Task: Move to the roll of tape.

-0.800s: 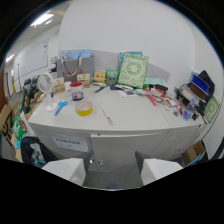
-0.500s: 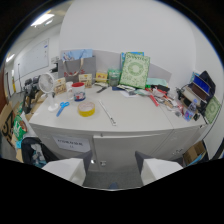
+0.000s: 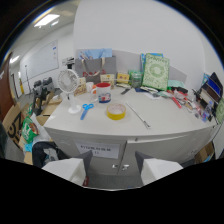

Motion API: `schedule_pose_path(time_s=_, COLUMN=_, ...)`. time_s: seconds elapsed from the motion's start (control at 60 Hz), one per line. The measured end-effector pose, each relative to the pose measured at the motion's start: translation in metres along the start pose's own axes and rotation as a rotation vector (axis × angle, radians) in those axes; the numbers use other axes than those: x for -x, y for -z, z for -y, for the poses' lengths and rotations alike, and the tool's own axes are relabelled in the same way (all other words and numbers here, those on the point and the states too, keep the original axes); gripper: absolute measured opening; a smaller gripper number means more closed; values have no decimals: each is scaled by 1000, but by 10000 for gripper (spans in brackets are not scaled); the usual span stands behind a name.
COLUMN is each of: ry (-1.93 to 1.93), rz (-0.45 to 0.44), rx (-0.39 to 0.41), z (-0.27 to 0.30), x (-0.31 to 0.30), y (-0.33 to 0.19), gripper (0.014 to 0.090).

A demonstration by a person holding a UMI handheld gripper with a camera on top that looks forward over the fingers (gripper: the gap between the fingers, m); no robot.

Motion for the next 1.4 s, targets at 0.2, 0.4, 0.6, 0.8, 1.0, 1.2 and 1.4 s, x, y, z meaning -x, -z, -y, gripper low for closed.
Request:
schedule_pose_path(time_s=0.2, ry=-8, rz=-24, rx=-26, z=22, x=7, y=-36, gripper=843)
schedule_pose_path(time_s=0.4, ry=4, rz=-44, rx=-39, z=43, x=4, y=-83, gripper=841)
schedule_pose_path(time_s=0.6, ry=19, rz=-44, rx=-42, z=61, x=3, y=-130, gripper=843)
schedule_pose_path(time_s=0.8, ry=23, rz=-48, rx=-37, z=72, x=1, y=-164, gripper=842)
schedule_pose_path(time_s=1.0, ry=18, rz=-49, rx=-30, z=71, x=-1, y=-179, gripper=843)
schedule_pose_path(time_s=1.2, ry=22, rz=-47, rx=-28, z=70, x=-1, y=-182, gripper=846)
schedule_pose_path(time_s=1.4, ry=24, rz=-55, rx=-34, z=71, x=-1, y=-186, gripper=847)
